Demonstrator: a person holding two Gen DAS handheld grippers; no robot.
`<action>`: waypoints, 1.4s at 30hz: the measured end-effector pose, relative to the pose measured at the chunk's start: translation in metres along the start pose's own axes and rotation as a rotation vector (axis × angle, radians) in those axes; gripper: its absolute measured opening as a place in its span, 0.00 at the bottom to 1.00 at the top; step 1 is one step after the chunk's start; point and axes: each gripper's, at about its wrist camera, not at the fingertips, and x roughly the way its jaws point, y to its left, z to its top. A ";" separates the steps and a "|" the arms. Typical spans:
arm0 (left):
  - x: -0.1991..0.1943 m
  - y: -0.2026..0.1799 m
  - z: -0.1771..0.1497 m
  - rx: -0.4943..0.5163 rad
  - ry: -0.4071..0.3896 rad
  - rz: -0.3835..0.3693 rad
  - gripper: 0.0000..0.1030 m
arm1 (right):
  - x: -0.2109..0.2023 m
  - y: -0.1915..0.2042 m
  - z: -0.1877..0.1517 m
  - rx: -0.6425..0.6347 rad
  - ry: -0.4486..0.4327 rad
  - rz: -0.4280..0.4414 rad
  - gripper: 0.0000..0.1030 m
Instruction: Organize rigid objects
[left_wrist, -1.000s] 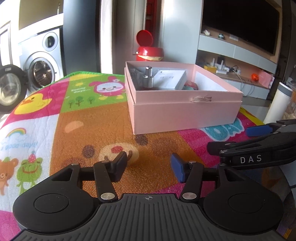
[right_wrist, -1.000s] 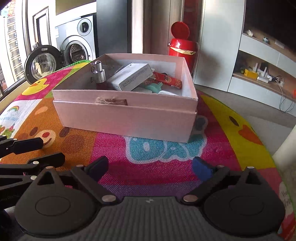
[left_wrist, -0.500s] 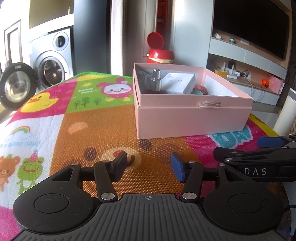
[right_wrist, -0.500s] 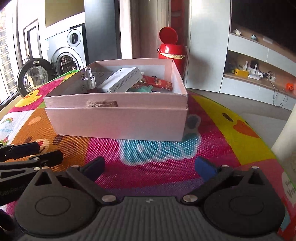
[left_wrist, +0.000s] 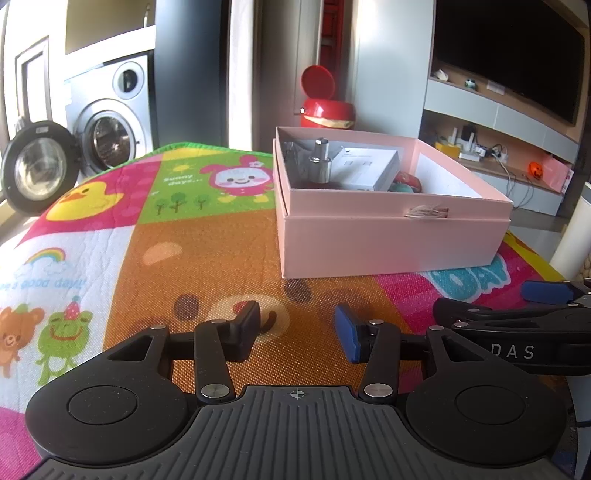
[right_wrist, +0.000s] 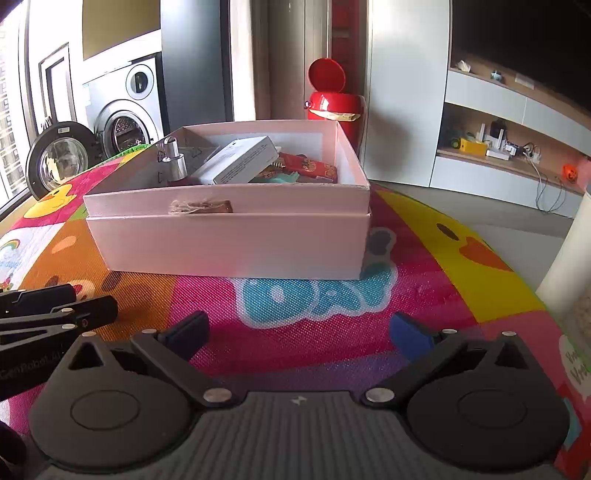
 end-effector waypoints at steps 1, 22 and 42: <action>0.000 0.000 0.000 0.001 0.000 0.001 0.48 | 0.000 0.000 0.000 -0.001 0.000 0.000 1.00; 0.000 -0.001 0.000 -0.001 -0.001 -0.001 0.48 | 0.000 0.001 0.000 -0.003 -0.001 -0.002 1.00; 0.000 -0.003 0.000 0.012 0.000 0.007 0.48 | 0.000 0.001 0.000 -0.003 -0.002 -0.003 1.00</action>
